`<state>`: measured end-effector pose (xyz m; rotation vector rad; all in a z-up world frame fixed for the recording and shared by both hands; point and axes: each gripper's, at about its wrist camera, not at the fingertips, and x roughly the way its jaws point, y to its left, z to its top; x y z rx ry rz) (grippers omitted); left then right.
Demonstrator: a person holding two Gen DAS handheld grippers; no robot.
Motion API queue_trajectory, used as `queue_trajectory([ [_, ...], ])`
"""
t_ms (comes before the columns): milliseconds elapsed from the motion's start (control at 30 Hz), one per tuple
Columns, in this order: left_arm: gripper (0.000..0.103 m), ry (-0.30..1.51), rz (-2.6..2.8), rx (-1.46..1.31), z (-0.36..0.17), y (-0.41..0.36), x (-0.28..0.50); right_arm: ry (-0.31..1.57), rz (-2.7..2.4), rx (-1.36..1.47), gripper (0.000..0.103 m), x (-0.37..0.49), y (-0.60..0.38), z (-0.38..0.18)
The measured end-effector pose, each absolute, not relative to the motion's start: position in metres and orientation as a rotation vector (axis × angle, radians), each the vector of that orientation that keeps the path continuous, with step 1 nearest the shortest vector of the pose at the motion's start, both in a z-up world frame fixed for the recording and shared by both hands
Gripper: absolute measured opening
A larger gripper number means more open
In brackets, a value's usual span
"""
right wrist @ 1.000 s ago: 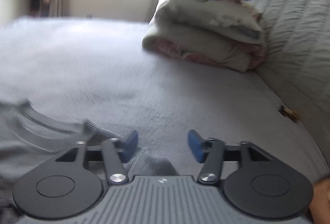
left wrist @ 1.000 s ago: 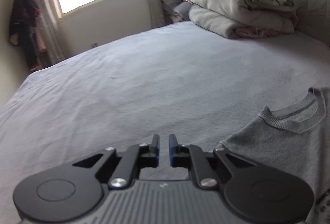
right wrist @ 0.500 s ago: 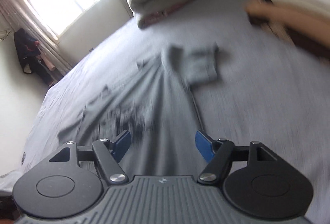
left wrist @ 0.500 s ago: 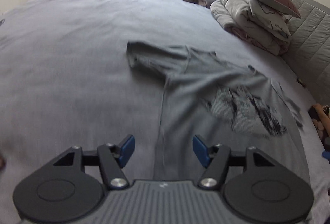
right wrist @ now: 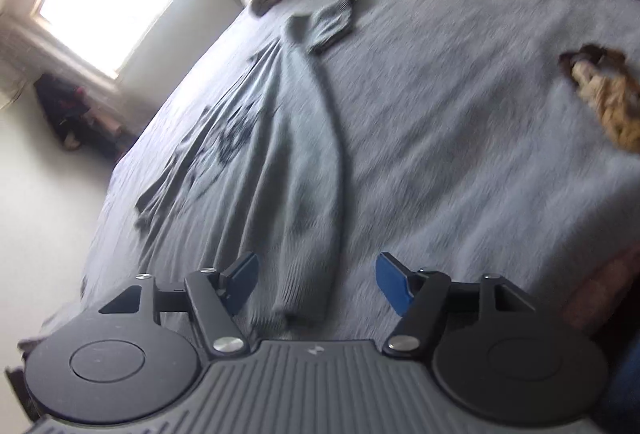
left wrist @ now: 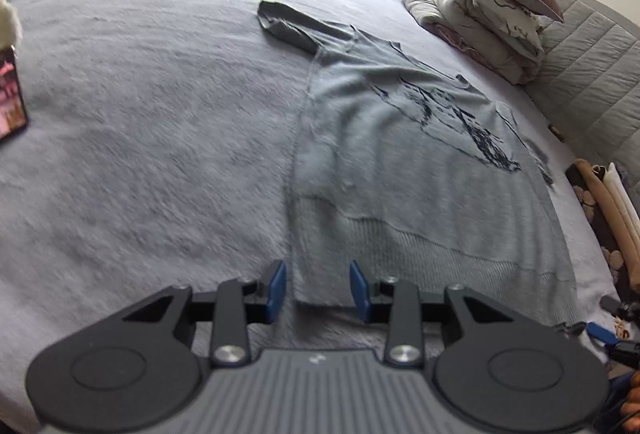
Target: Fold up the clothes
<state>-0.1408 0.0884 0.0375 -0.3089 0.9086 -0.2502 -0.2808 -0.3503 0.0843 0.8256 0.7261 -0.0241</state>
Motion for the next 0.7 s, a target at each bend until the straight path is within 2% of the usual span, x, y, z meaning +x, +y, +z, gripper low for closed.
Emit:
queue_trajectory([
  [33, 0.015, 0.915, -0.252, -0.307, 0.035, 0.086, -0.139, 0.731, -0.017, 0.833, 0.060, -0.281, -0.348, 0.080],
  [100, 0.007, 0.919, -0.253, -0.299, 0.032, 0.082, -0.138, 0.728, -0.028, 0.826, 0.046, -0.281, -0.343, 0.073],
  [167, 0.006, 0.916, -0.255, -0.310, 0.031, 0.081, -0.135, 0.730, -0.023, 0.821, 0.030, -0.277, -0.340, 0.069],
  [200, 0.006, 0.911, -0.254, -0.317, 0.031, 0.081, -0.135, 0.732, -0.019, 0.819, 0.025, -0.274, -0.338, 0.067],
  [233, 0.006, 0.904, -0.254, -0.322, 0.032, 0.081, -0.135, 0.734, -0.020, 0.812, 0.015, -0.273, -0.337, 0.066],
  [267, 0.005, 0.896, -0.254, -0.327, 0.033, 0.082, -0.136, 0.736, -0.022, 0.802, 0.011, -0.272, -0.336, 0.066],
  [533, 0.005, 0.803, -0.313, -0.343, 0.066, 0.098, -0.148, 0.625, -0.039, 0.576, 0.009, -0.287, -0.330, 0.124],
  [700, 0.005, 0.821, -0.337, -0.329, 0.065, 0.099, -0.159, 0.682, -0.017, 0.491, 0.009, -0.293, -0.327, 0.138],
])
